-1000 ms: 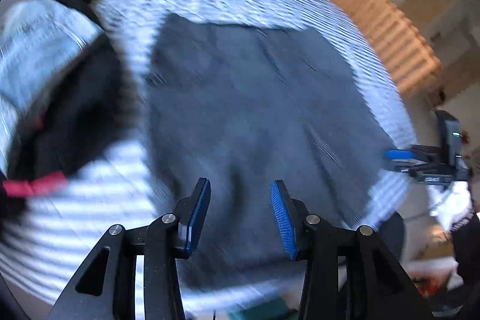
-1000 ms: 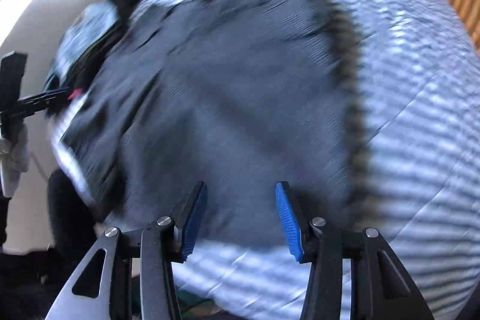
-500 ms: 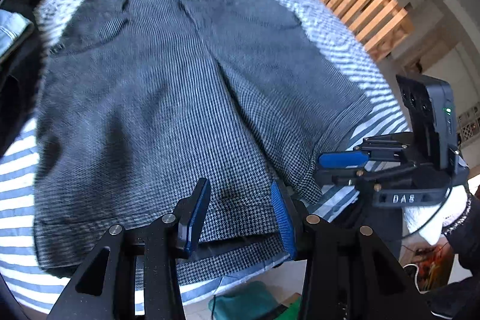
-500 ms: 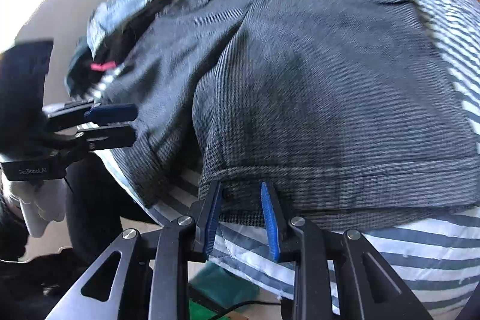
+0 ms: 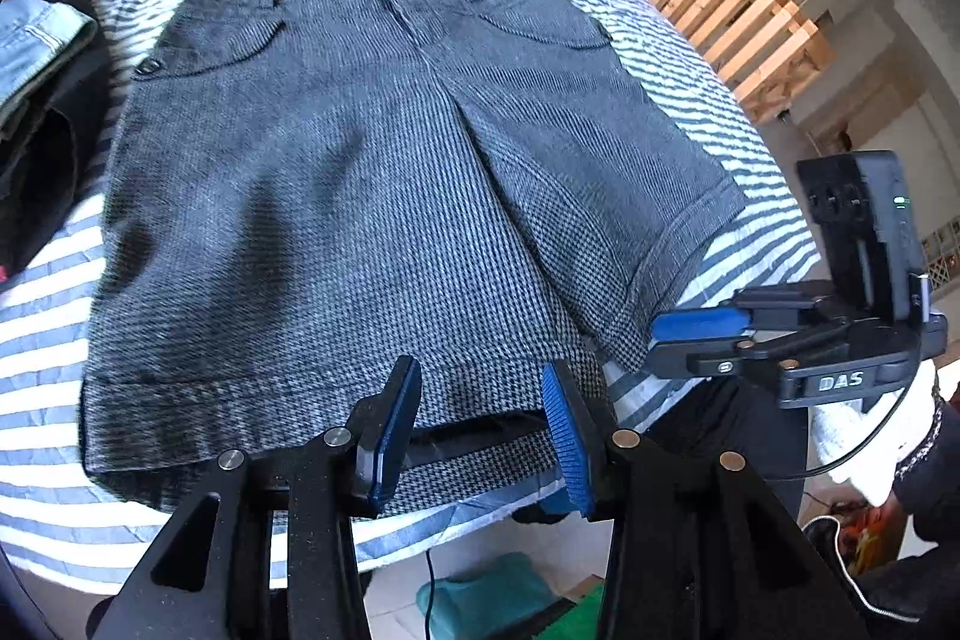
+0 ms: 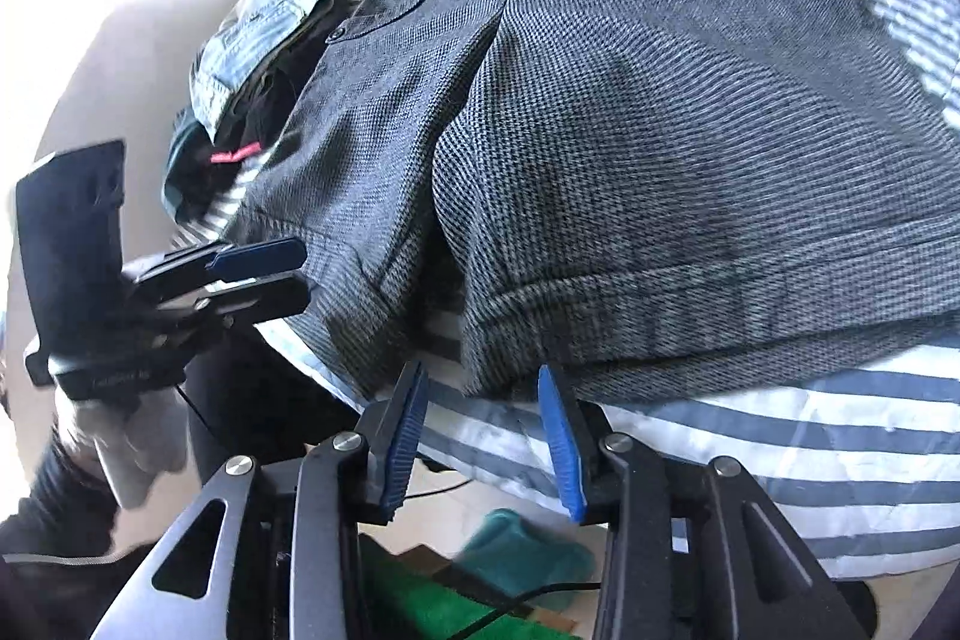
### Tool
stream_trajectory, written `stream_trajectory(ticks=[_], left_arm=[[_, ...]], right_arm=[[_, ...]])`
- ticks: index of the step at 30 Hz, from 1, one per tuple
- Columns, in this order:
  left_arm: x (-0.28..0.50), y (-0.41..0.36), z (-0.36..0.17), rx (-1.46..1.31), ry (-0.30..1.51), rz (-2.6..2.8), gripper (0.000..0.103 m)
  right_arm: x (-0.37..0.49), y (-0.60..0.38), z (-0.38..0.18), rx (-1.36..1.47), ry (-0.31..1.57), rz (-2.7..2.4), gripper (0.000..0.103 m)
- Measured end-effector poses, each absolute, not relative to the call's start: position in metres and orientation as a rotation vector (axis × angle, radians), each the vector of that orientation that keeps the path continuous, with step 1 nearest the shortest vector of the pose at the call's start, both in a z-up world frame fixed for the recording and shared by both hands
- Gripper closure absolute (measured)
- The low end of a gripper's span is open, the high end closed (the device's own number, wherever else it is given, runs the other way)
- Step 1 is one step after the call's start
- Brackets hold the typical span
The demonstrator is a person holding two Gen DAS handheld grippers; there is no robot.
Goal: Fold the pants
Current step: 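Lay the garment flat on the bed cover and open both grippers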
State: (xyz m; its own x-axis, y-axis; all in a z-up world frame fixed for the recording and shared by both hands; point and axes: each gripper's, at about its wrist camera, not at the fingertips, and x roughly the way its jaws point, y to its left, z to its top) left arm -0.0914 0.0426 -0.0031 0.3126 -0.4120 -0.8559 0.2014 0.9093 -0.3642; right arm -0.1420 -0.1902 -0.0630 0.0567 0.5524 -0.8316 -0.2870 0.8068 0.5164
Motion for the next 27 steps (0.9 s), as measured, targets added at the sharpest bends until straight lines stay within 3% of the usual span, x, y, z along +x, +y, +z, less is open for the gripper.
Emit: stream_trajectory(ticks=[3,5,10,14,16,20,22,25,27], left_arm=[[-0.093,0.049,0.005,-0.219,1.173,-0.403,0.057],[-0.092,0.052,0.008,-0.223,1.167,-0.397,0.057],[-0.087,0.048,0.022,-0.220,1.148,-0.404,0.057],[-0.075,0.012,0.033,-0.209,1.132,-0.465,0.054],[-0.067,-0.021,0.038,-0.186,1.107,-0.516,0.044],[-0.053,-0.098,0.036,-0.104,1.099,-0.607,0.038],[-0.044,-0.138,0.034,-0.078,1.089,-0.640,0.030],[-0.030,-0.189,0.031,-0.066,1.075,-0.676,0.027],[-0.020,-0.216,0.029,-0.027,1.054,-0.662,0.024]], right_arm=[[-0.137,-0.175,-0.072,0.144,1.355,0.576,0.068],[-0.135,-0.167,-0.077,0.112,1.335,0.564,0.084],[-0.139,-0.173,-0.064,0.180,1.385,0.753,0.092],[-0.132,-0.222,-0.028,0.215,1.310,0.701,0.085],[-0.116,-0.262,-0.008,0.276,1.244,0.607,0.085],[-0.071,-0.322,0.016,0.296,1.160,0.429,0.085],[-0.039,-0.347,0.021,0.302,1.149,0.385,0.084],[0.005,-0.366,0.018,0.320,1.167,0.384,0.070],[0.026,-0.375,0.016,0.291,1.177,0.392,0.068]])
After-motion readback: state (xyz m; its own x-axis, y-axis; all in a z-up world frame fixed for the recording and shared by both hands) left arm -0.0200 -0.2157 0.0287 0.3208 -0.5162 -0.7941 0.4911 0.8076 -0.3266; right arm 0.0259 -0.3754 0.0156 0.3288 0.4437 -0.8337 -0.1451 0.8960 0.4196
